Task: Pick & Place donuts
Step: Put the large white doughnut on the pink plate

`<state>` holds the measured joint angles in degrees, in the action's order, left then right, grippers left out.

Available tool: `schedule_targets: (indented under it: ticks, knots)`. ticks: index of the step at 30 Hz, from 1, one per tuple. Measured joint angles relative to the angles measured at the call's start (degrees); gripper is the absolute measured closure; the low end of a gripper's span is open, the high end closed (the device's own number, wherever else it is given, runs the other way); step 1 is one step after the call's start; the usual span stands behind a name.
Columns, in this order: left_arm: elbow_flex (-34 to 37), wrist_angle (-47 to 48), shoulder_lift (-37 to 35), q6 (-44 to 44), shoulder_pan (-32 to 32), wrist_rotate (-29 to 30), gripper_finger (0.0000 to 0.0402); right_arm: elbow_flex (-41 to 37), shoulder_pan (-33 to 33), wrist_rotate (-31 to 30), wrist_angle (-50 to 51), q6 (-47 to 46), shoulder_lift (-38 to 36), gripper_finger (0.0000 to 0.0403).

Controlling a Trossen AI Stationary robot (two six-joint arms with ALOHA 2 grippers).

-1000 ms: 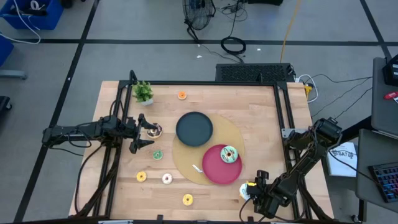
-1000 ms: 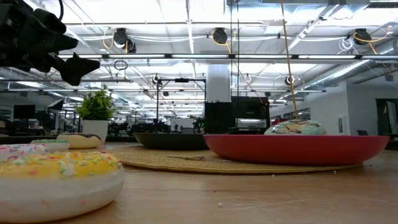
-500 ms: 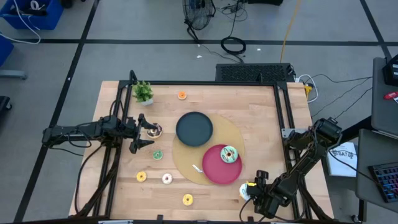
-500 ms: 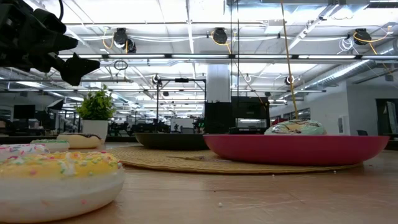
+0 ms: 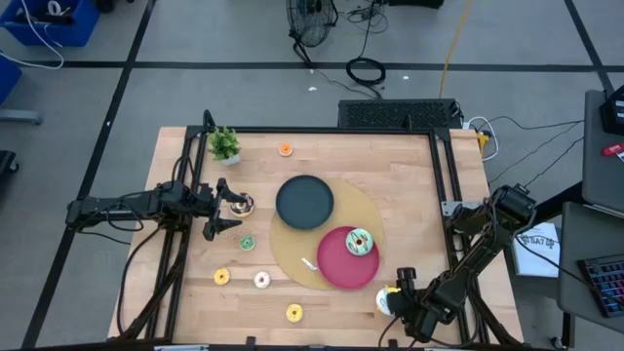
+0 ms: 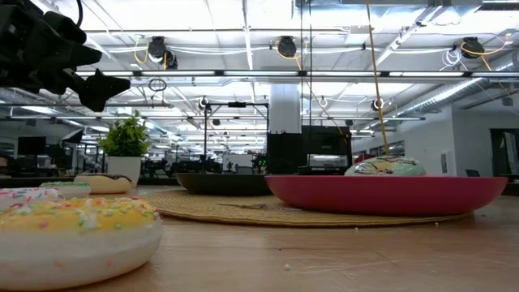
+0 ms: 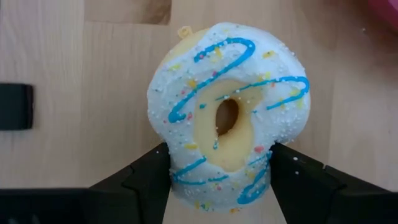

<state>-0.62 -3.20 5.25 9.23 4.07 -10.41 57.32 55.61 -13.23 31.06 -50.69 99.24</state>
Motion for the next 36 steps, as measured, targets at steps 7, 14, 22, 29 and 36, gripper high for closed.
schedule_targets:
  ticks: [7, 14, 22, 29, 36]
  knots:
    - [0.0, 0.0, 0.0, 0.0, 0.0, 0.0, 0.0066, 0.0, 0.0, -0.1, 0.0, -2.1, 0.0, 0.017]
    - [0.0, 0.0, 0.0, 0.0, 0.0, 0.0, 0.0066, 0.0, -0.2, -0.4, -0.2, -16.5, 0.0, 0.017]
    - [0.0, 0.0, 0.0, 0.0, 0.0, 0.0, 0.0066, 0.0, -0.2, -0.4, -0.1, -12.9, -0.1, 0.017]
    - [0.0, 0.0, 0.0, 0.0, 0.0, 0.0, 0.0066, -0.1, -0.2, 0.0, 0.0, -12.5, -1.7, 0.017]
    - [0.0, 0.0, 0.0, 0.0, 0.0, 0.0, 0.0066, -0.1, -0.2, 0.1, -0.2, -9.8, -3.0, 0.017]
